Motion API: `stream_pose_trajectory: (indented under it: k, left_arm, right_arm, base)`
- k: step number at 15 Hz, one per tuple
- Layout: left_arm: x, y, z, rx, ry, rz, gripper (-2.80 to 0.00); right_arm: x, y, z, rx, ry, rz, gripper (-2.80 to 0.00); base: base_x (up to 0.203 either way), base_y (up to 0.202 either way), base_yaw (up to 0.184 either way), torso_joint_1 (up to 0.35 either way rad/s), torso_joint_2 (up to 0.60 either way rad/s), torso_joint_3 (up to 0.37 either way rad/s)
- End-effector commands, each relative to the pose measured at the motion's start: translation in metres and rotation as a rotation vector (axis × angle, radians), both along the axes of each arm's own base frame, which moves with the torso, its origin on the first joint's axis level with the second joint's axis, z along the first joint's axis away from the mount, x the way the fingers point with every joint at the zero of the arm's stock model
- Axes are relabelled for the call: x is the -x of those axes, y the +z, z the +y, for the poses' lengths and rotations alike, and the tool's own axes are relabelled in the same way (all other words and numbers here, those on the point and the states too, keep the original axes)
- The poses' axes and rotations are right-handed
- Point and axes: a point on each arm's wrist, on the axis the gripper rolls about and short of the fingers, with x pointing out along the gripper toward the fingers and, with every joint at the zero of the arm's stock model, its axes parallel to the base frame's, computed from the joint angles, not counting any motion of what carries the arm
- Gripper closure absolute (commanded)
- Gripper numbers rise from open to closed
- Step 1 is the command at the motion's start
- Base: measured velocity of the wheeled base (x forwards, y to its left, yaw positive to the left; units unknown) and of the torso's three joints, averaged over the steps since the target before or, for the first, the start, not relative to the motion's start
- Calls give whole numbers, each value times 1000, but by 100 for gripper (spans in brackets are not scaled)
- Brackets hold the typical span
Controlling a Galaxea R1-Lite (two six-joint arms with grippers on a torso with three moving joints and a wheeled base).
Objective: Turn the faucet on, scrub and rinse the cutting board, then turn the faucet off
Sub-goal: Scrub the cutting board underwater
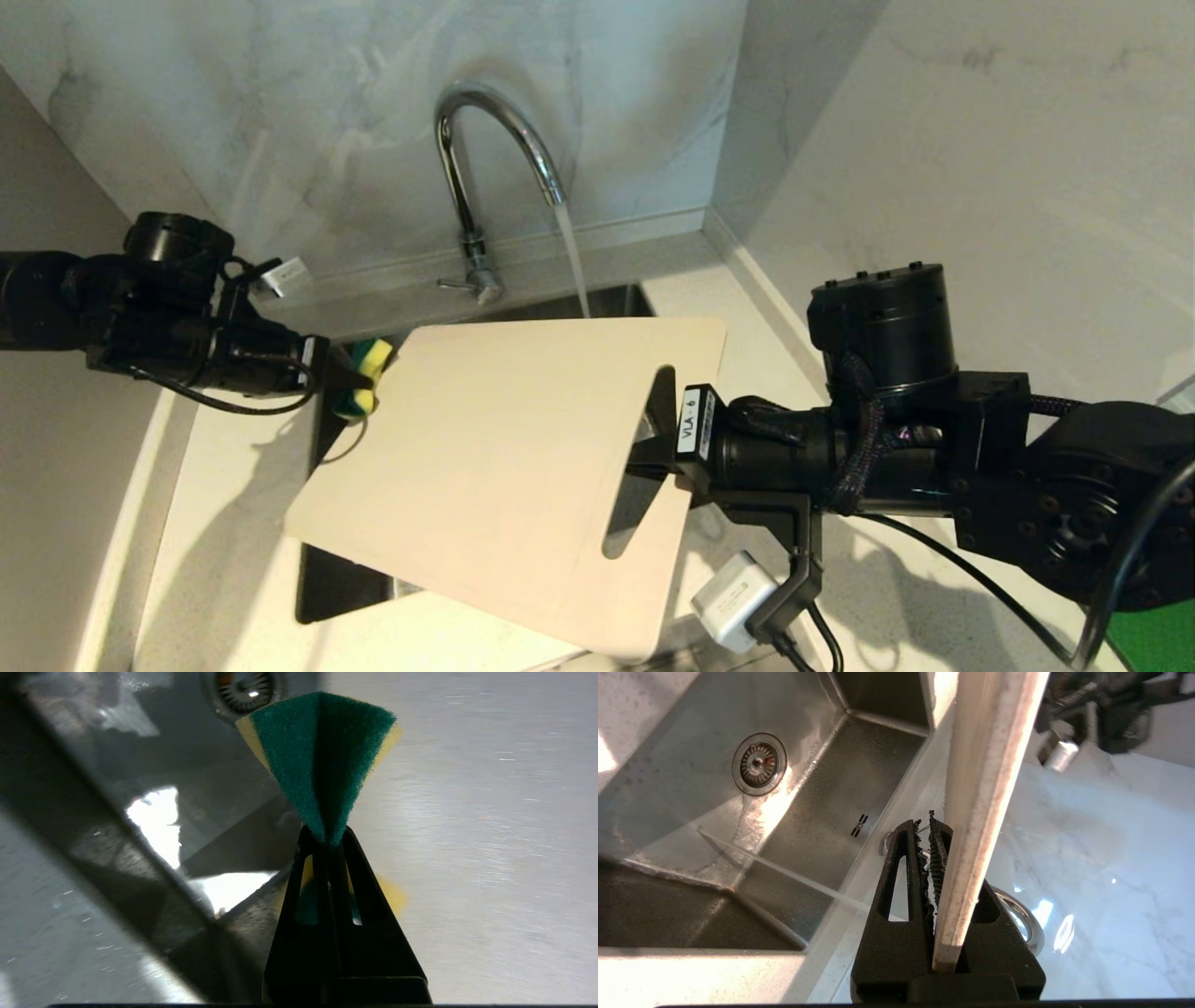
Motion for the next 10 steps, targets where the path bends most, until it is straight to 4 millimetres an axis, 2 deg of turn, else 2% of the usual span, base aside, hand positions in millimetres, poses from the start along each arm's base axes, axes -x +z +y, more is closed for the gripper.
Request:
stream_pose_trajectory:
  k: [1, 4, 7, 8, 10]
  left_arm:
    - [15, 19, -20, 14, -65, -49, 0]
    - [37, 42, -50, 16, -153, -89, 0]
    - [45, 68, -64, 6, -200, -59, 0]
    - [44, 72, -70, -5, -214, -41, 0]
    - [35, 66, -81, -59, -219, -4, 0]
  right_arm:
    - [1, -2, 0, 9, 8, -6, 0]
    - [1, -2, 0, 9, 8, -6, 0]
    - [5, -1, -3, 8, 8, -9, 0]
    - [8, -1, -5, 8, 9, -9, 0]
    - [13, -1, -8, 9, 11, -13, 0]
  base:
    - [0, 0, 0, 0, 0, 0]
    - [0, 0, 0, 0, 0, 0]
    - [0, 0, 0, 0, 0, 0]
    - [0, 0, 0, 0, 0, 0]
    - [0, 0, 0, 0, 0, 0]
